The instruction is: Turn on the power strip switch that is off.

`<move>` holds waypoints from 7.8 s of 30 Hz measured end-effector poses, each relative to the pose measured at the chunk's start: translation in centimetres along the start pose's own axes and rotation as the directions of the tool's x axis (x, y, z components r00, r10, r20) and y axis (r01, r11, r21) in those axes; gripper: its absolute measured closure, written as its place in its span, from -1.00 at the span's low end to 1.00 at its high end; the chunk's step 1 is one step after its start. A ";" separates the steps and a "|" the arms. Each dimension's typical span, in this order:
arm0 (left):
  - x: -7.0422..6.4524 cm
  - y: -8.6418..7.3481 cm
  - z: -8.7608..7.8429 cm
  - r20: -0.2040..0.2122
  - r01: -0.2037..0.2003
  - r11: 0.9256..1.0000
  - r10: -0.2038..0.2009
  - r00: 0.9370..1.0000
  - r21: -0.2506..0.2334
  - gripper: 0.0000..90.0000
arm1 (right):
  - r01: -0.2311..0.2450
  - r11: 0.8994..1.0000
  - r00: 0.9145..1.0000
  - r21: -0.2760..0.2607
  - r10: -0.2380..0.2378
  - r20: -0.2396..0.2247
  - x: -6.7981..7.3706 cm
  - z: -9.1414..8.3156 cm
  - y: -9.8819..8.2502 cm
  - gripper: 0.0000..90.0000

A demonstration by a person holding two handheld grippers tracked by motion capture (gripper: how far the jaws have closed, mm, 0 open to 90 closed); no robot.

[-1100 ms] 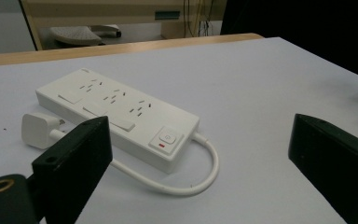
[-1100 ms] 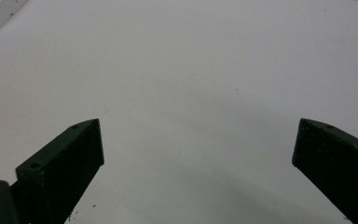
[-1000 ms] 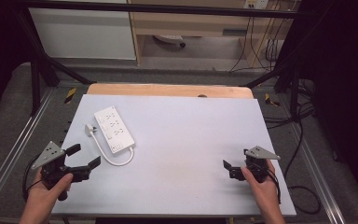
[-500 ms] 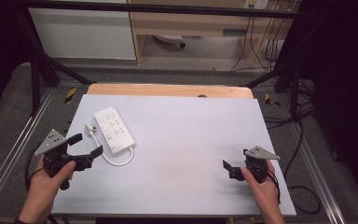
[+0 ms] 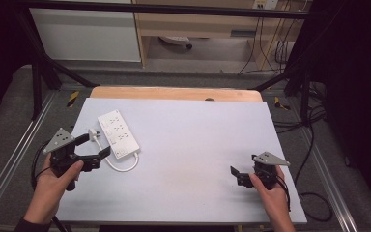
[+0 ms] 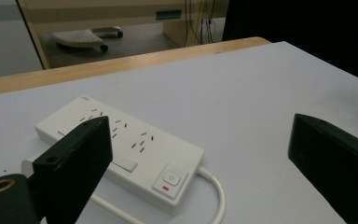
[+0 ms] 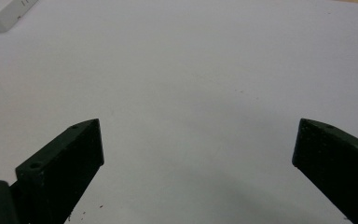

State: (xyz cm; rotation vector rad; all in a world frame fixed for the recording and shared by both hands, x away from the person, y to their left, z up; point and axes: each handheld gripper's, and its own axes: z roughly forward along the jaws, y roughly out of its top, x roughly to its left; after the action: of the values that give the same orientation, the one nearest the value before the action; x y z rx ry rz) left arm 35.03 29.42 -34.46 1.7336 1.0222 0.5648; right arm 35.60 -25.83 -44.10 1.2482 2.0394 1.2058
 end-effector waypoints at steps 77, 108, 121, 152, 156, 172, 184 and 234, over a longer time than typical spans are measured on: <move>3.7 0.5 4.9 -0.054 0.002 0.998 0.001 0.999 0.065 -0.27 | 0.002 1.000 1.000 0.011 -0.002 -0.004 0.1 0.1 0.0 -0.95; 4.2 -0.2 6.9 -0.071 -0.045 0.994 0.052 0.996 0.099 0.63 | -0.004 1.000 1.000 0.011 0.004 -0.007 0.1 0.1 0.0 -0.95; 4.5 -0.6 7.5 -0.063 -0.038 0.991 0.047 0.997 0.127 0.90 | -0.002 1.000 1.000 0.011 0.002 -0.008 0.0 0.1 0.0 -0.95; 5.7 -2.9 9.4 -0.064 0.004 0.982 0.009 0.998 0.190 1.00 | -0.006 1.000 1.000 0.011 0.006 -0.008 0.0 0.1 0.0 -0.95; 5.7 -3.4 9.6 -0.064 0.004 0.979 0.009 0.998 0.204 1.00 | -0.006 1.000 1.000 0.011 0.006 -0.008 0.0 0.1 0.0 -0.95; 5.6 -4.1 10.2 -0.066 -0.001 0.975 0.016 0.998 0.220 1.00 | -0.004 1.000 1.000 0.013 0.004 -0.009 0.0 0.2 0.0 -0.95; 5.6 -4.4 10.5 -0.066 -0.004 0.973 0.020 0.998 0.229 1.00 | -0.004 1.000 1.000 0.013 0.004 -0.009 0.1 0.2 0.0 -0.95; 5.4 -5.0 10.9 -0.092 -0.060 0.972 0.083 0.992 0.226 1.00 | 0.005 1.000 1.000 0.022 -0.005 -0.014 0.2 0.2 0.0 -0.95</move>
State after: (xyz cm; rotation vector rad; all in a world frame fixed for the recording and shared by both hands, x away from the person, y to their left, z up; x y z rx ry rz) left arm 44.29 28.96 -43.72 1.9627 1.1327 0.6069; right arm 35.65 -25.58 -44.19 1.2477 2.0694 1.1960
